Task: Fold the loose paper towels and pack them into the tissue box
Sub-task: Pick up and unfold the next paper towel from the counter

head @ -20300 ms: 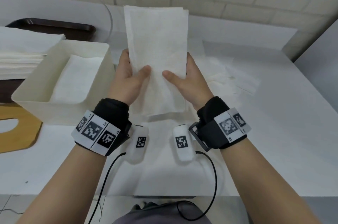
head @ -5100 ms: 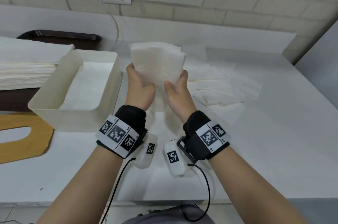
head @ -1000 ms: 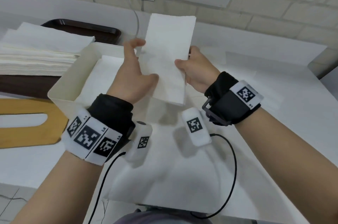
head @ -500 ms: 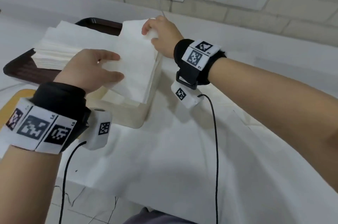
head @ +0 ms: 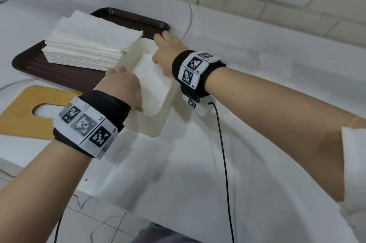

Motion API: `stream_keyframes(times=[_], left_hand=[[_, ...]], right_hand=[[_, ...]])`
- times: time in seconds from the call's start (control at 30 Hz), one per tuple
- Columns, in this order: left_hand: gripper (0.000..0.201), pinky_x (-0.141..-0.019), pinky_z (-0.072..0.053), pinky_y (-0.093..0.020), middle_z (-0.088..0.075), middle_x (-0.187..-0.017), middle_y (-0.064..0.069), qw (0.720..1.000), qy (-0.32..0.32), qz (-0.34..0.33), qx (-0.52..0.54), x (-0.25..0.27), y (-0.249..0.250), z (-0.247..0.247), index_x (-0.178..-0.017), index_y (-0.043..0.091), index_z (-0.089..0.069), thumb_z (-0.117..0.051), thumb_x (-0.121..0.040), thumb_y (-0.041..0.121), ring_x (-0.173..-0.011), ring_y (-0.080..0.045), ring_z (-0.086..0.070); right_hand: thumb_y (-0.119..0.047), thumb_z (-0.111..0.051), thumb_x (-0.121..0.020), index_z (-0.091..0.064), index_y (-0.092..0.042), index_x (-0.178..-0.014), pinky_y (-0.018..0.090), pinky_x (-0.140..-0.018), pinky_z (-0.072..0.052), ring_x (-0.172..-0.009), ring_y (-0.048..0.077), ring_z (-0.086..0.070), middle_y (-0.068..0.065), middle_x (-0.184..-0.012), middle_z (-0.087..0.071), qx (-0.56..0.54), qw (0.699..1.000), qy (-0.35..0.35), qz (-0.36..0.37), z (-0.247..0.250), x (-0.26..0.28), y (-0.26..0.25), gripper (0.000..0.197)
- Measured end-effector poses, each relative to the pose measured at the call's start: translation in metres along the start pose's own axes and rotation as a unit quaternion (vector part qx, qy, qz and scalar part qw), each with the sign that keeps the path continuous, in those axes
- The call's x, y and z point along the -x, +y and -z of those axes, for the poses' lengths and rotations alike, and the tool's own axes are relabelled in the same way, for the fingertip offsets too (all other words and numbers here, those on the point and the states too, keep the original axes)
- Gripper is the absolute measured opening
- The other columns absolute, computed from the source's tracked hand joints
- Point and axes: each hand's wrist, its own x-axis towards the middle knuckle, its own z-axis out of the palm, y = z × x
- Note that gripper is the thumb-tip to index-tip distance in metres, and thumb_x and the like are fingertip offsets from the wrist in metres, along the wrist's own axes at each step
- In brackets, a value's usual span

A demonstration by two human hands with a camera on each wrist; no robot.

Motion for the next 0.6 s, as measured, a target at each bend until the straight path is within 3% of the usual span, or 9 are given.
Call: stream_keyframes(times=[0.07, 0.13, 0.2, 0.33, 0.4, 0.5, 0.6], left_hand=[[0.053, -0.092, -0.037, -0.033, -0.044, -0.129, -0.005, 0.999, 0.016, -0.032, -0.015, 0.001, 0.002, 0.002, -0.126, 0.025, -0.056, -0.071, -0.075, 0.023, -0.123, -0.026, -0.034], [0.050, -0.089, -0.034, -0.026, -0.048, -0.131, -0.001, 0.999, -0.039, -0.030, 0.018, 0.006, 0.007, 0.007, -0.129, 0.031, -0.053, -0.066, -0.081, 0.027, -0.121, -0.021, -0.041], [0.045, -0.093, -0.032, -0.024, -0.050, -0.134, 0.000, 0.995, -0.097, -0.019, 0.012, 0.009, 0.014, 0.009, -0.133, 0.032, -0.048, -0.057, -0.088, 0.036, -0.122, -0.019, -0.045], [0.045, -0.099, -0.031, -0.026, -0.049, -0.135, 0.000, 0.991, -0.114, -0.038, -0.056, 0.007, 0.021, 0.010, -0.135, 0.029, -0.046, -0.053, -0.091, 0.035, -0.125, -0.020, -0.043], [0.042, -0.098, -0.030, -0.025, -0.049, -0.136, 0.000, 0.991, -0.122, -0.034, -0.036, 0.008, 0.020, 0.011, -0.133, 0.028, -0.048, -0.053, -0.092, 0.032, -0.126, -0.020, -0.042], [0.035, -0.087, -0.026, -0.022, -0.052, -0.132, 0.000, 0.992, -0.124, -0.027, 0.028, 0.017, 0.018, 0.014, -0.127, 0.026, -0.056, -0.051, -0.093, 0.028, -0.120, -0.019, -0.044], [0.028, -0.080, -0.031, -0.025, -0.058, -0.123, -0.001, 0.995, -0.020, -0.034, 0.089, 0.029, 0.022, 0.015, -0.118, 0.024, -0.061, -0.046, -0.095, 0.032, -0.104, -0.020, -0.052]], right_hand=[[-0.012, -0.051, -0.089, -0.060, -0.012, -0.118, 0.034, -0.095, -0.035, -0.126, 0.030, -0.037, 0.008, -0.138, -0.039, 0.003, 1.000, -0.003, 0.030, 0.001, 0.000, -0.005, 0.030], [-0.020, -0.055, -0.090, -0.053, -0.010, -0.128, 0.033, -0.091, -0.042, -0.121, 0.027, -0.047, 0.008, -0.133, -0.048, -0.030, 0.994, -0.101, 0.034, 0.002, -0.003, -0.007, 0.039], [-0.025, -0.058, -0.090, -0.043, -0.011, -0.137, 0.031, -0.095, -0.041, -0.124, 0.025, -0.046, 0.007, -0.137, -0.047, -0.038, 0.983, -0.176, 0.031, 0.003, -0.004, -0.007, 0.052], [-0.012, -0.045, -0.093, -0.042, -0.006, -0.137, 0.032, -0.100, -0.038, -0.125, 0.029, -0.045, 0.012, -0.139, -0.045, -0.044, 0.978, -0.196, 0.049, 0.003, -0.003, -0.006, 0.045], [-0.010, -0.037, -0.096, -0.042, -0.011, -0.138, 0.029, -0.100, -0.035, -0.127, 0.024, -0.042, 0.007, -0.141, -0.044, -0.095, 0.979, -0.177, 0.038, 0.005, 0.003, 0.001, 0.043], [-0.019, -0.036, -0.097, -0.041, -0.019, -0.137, 0.030, -0.105, -0.030, -0.129, 0.021, -0.039, 0.003, -0.144, -0.039, -0.208, 0.975, -0.074, -0.023, 0.010, 0.029, 0.023, 0.040], [-0.022, -0.045, -0.094, -0.052, -0.016, -0.123, 0.030, -0.098, -0.039, -0.108, 0.019, -0.050, 0.004, -0.129, -0.050, -0.285, 0.954, 0.010, -0.091, 0.001, 0.076, 0.053, 0.030]])
